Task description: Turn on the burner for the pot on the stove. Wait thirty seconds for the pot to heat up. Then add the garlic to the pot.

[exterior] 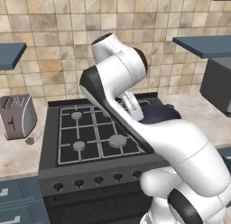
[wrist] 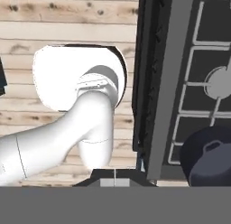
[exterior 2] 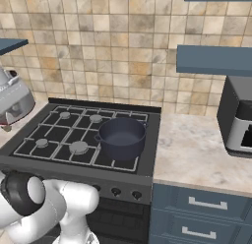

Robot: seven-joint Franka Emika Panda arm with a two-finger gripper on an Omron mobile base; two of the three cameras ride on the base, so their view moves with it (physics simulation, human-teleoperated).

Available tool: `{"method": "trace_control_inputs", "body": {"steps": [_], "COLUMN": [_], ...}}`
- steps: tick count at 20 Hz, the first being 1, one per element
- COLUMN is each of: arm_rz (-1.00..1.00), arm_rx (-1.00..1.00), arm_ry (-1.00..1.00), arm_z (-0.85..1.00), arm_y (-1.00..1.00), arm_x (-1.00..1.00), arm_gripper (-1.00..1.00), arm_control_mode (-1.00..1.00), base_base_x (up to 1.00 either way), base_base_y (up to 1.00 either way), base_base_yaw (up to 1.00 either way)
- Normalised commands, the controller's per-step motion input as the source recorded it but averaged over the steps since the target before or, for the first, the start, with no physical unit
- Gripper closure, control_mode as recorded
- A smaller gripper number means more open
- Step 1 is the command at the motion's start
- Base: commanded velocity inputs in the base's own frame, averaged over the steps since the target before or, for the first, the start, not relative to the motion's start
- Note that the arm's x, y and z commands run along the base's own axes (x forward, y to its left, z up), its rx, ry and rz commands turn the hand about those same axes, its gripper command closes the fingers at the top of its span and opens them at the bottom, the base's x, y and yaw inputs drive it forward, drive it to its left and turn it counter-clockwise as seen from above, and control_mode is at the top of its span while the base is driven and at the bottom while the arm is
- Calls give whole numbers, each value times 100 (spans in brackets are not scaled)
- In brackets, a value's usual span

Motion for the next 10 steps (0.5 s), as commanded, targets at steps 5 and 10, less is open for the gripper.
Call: {"method": "trace_control_inputs", "body": {"steps": [5,10], "arm_rz": [-63,-73], "arm_rx": [4,3], "arm_ry": [0,-1], "arm_z": [-32,-19], "arm_y": [57,50], "arm_x": [4,0], "arm_gripper": [100,100], "arm_control_mode": [-100,-100], "base_base_x": [0,0], "base_base_y": [0,0], "base_base_yaw": [0,0]}}
